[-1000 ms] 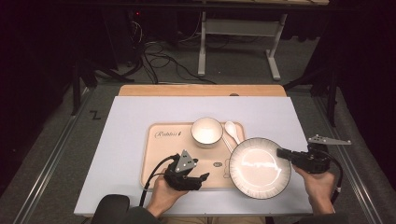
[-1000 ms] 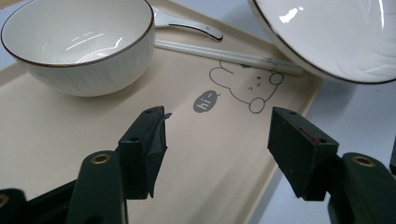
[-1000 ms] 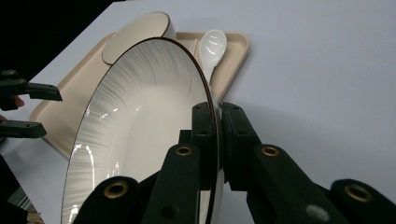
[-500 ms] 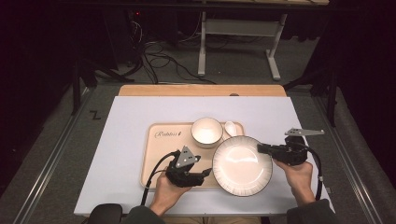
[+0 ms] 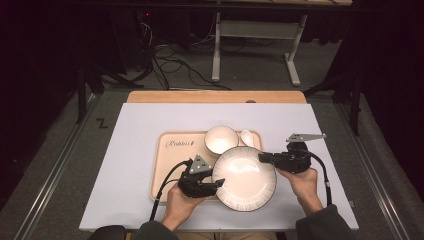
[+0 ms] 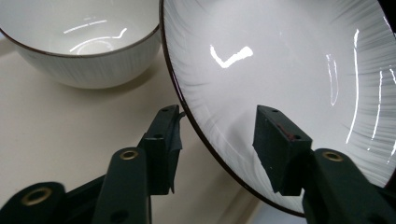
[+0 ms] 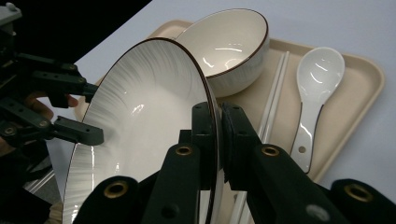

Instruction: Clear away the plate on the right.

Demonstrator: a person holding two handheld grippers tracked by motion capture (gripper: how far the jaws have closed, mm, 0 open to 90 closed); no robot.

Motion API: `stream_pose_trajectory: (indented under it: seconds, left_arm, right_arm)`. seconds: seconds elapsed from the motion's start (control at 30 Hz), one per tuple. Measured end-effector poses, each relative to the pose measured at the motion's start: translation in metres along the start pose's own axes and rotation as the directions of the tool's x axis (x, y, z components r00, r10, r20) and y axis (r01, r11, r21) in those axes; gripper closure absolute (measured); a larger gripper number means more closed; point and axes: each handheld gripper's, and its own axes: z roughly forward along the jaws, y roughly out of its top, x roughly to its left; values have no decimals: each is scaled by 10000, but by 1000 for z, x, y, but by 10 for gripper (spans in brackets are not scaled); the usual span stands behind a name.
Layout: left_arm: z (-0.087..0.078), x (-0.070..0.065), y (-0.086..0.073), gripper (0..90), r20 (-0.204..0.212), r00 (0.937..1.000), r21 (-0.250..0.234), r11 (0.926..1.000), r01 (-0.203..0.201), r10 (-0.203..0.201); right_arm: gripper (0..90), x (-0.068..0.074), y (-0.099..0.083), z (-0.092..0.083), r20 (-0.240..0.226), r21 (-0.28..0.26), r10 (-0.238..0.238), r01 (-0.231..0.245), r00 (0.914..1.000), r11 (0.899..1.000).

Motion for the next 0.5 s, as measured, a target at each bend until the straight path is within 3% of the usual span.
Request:
stream_pose_trajectory:
  seconds: [0.07, 0.23, 0.5]
  left_arm:
    - [0, 0, 0, 586, 56, 10000, 107, 9999, 8, -9]
    - [0, 2, 6, 638, 28, 9986, 189, 9984, 534, -534]
    - [1, 7, 15, 749, -58, 9943, 281, 9939, 1066, -1065]
  right_arm:
    - [860, 1, 0, 1, -37, -18, -57, 57, 10000, 10000]
    - [859, 4, 0, 0, 17, -93, -100, 100, 9999, 9999]
    - [857, 10, -3, -3, 383, -87, -403, 407, 9985, 9991]
